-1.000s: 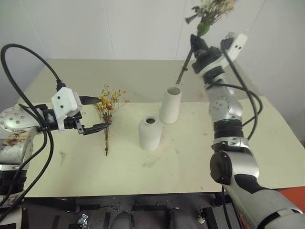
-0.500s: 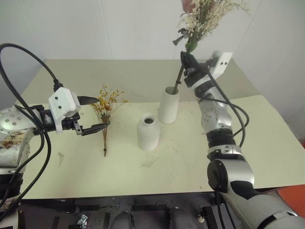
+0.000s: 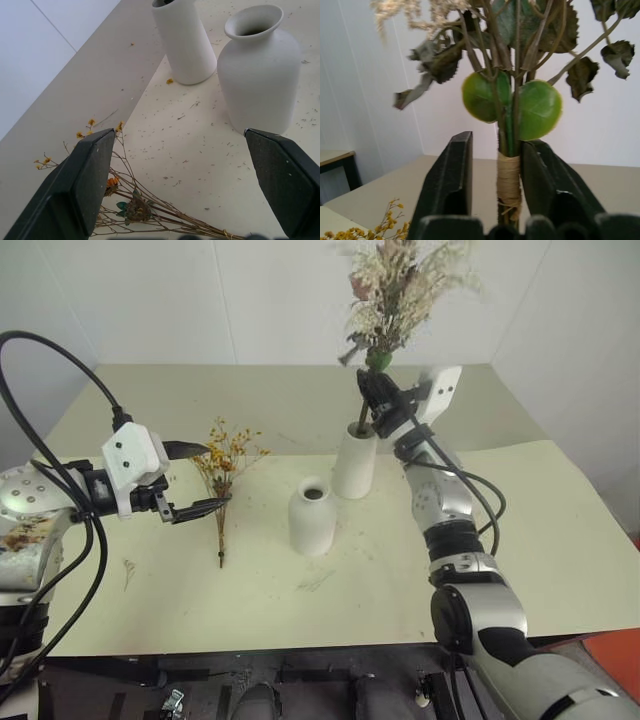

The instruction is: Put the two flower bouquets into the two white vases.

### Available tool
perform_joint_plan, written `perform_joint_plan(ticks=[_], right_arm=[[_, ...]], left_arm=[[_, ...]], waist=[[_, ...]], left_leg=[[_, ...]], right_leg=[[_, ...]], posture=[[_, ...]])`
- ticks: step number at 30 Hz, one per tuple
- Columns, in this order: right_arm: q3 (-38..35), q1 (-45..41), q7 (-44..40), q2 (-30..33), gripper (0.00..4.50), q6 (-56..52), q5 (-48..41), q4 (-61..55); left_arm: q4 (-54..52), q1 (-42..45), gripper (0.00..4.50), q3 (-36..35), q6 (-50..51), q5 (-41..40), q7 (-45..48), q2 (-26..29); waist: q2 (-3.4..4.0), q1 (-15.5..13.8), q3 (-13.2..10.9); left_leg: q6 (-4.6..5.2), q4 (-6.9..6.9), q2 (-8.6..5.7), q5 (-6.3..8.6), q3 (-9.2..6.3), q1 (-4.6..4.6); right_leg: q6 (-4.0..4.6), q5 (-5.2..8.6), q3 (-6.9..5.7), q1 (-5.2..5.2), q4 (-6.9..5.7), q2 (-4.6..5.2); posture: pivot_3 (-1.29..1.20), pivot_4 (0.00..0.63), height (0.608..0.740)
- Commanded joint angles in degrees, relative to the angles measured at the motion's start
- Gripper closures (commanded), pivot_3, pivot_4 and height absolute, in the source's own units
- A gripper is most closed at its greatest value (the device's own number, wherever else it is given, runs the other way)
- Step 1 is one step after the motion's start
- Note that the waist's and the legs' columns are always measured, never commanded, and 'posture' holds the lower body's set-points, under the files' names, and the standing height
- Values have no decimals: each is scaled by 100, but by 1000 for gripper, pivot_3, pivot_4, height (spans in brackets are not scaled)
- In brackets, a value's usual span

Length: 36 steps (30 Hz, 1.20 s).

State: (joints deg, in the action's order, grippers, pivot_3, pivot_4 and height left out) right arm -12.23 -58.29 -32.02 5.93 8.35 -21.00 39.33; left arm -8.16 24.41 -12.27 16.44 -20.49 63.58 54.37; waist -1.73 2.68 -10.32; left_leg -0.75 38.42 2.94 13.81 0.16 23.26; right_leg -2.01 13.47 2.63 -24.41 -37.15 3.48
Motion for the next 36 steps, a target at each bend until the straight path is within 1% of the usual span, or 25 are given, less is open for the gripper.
perform_joint_plan(ticks=[1,4,6,12,15,18,20,22,24,25,27,28,30,31,32,34,35,36], right_arm=[[-8,85,-65,-4,1674,107,-77,-381],[49,304,-138,0,594,-3,-145,-736],[87,494,-175,11,36,-127,-213,-1043],[219,1286,-120,37,36,-480,-286,-2130],[311,1589,33,97,36,-602,-176,-2533],[333,2006,122,252,36,-818,-165,-3060],[313,2321,224,455,36,-1067,-155,-3524],[277,2618,331,766,36,-1504,-188,-4056],[218,2899,250,1286,36,-2174,-372,-4676],[203,3005,191,1560,36,-2433,-404,-4944],[111,3163,26,2050,36,-2779,-555,-5383],[38,3210,-81,2267,36,-2910,-665,-5547],[-141,3194,-325,2773,36,-3299,-942,-5820],[-158,3177,-472,3032,36,-3440,-998,-5913],[-113,3190,-875,3419,36,-3514,-1067,-6030],[-9,3253,-1459,3970,36,-3522,-1108,-6203],[32,3286,-1709,4175,36,-3509,-1145,-6257],[75,3289,-1942,4357,36,-3540,-1208,-6306]], left_arm=[[-127,-29,0,-93,-69,-90,-28,31],[-92,1,0,-68,-98,-76,-30,16],[-39,49,0,-36,-129,-56,-29,2],[136,203,0,94,-262,-30,14,-72],[211,262,0,168,-315,-5,13,-101],[229,231,0,166,-224,6,-70,-105],[122,38,0,10,7,-25,-288,-125],[-97,-224,0,-197,211,-6,-708,-240],[-595,-508,0,-309,496,78,-1358,-512],[-948,-605,0,-297,730,184,-1814,-708],[-1737,-747,0,-206,1520,392,-2664,-999],[-2064,-802,0,-165,1962,347,-2836,-1023],[-2618,-681,0,-179,3387,-14,-3326,-1241],[-2750,-538,0,-232,4049,-222,-3546,-1422],[-2769,-201,0,-251,5111,-270,-3842,-1721],[-2756,312,0,-252,6600,-169,-4270,-2153],[-2781,448,0,-197,7059,-82,-4430,-2254],[-2827,470,0,-59,7353,-42,-4550,-2217]], waist=[[0,-4,0],[1,-7,0],[1,-8,0],[0,-18,0],[0,-17,0],[0,-19,0],[0,-22,0],[0,-25,0],[0,-31,0],[0,-43,0],[-3,-88,-1],[-6,-103,0],[-5,-104,0],[-5,-110,0],[-5,-118,0],[-7,-153,0],[-9,-158,1],[-13,-151,4]], left_leg=[[0,0,0,0,0,0],[0,-1,0,0,0,0],[0,-2,0,0,0,1],[0,-2,0,0,-1,-2],[0,-2,0,0,0,-2],[0,-2,0,0,0,-2],[0,-2,0,0,-1,0],[0,-3,-1,0,0,0],[0,-2,0,0,0,1],[0,-1,-1,0,0,3],[0,4,-2,0,-2,3],[-1,7,-3,1,-1,3],[-1,10,-2,1,-4,-2],[0,11,-2,1,-5,-8],[0,11,-4,1,-6,-15],[0,22,-7,0,-9,-25],[0,28,-7,0,-15,-28],[0,32,-7,0,-18,-29]], right_leg=[[0,0,0,0,0,0],[0,0,0,0,0,0],[0,0,-1,0,0,0],[0,0,-1,1,0,0],[0,0,0,1,0,0],[0,0,0,0,1,0],[0,0,0,0,0,0],[0,0,0,1,1,1],[0,0,1,1,1,2],[-1,0,1,1,3,2],[-1,0,0,3,6,6],[-2,1,0,3,7,5],[-2,1,3,4,13,0],[-2,1,5,9,12,0],[-3,2,5,17,11,0],[-4,3,3,30,5,-1],[-5,3,-2,36,6,-4],[-6,3,-2,39,5,-5]], posture=[[0,150,740],[0,150,740],[0,150,740],[0,150,740],[0,150,740],[0,150,740],[0,150,740],[0,150,740],[0,150,740],[0,150,740],[0,150,740],[0,150,740],[0,150,740],[0,150,740],[0,150,740],[0,150,740],[0,150,740],[0,150,740]])
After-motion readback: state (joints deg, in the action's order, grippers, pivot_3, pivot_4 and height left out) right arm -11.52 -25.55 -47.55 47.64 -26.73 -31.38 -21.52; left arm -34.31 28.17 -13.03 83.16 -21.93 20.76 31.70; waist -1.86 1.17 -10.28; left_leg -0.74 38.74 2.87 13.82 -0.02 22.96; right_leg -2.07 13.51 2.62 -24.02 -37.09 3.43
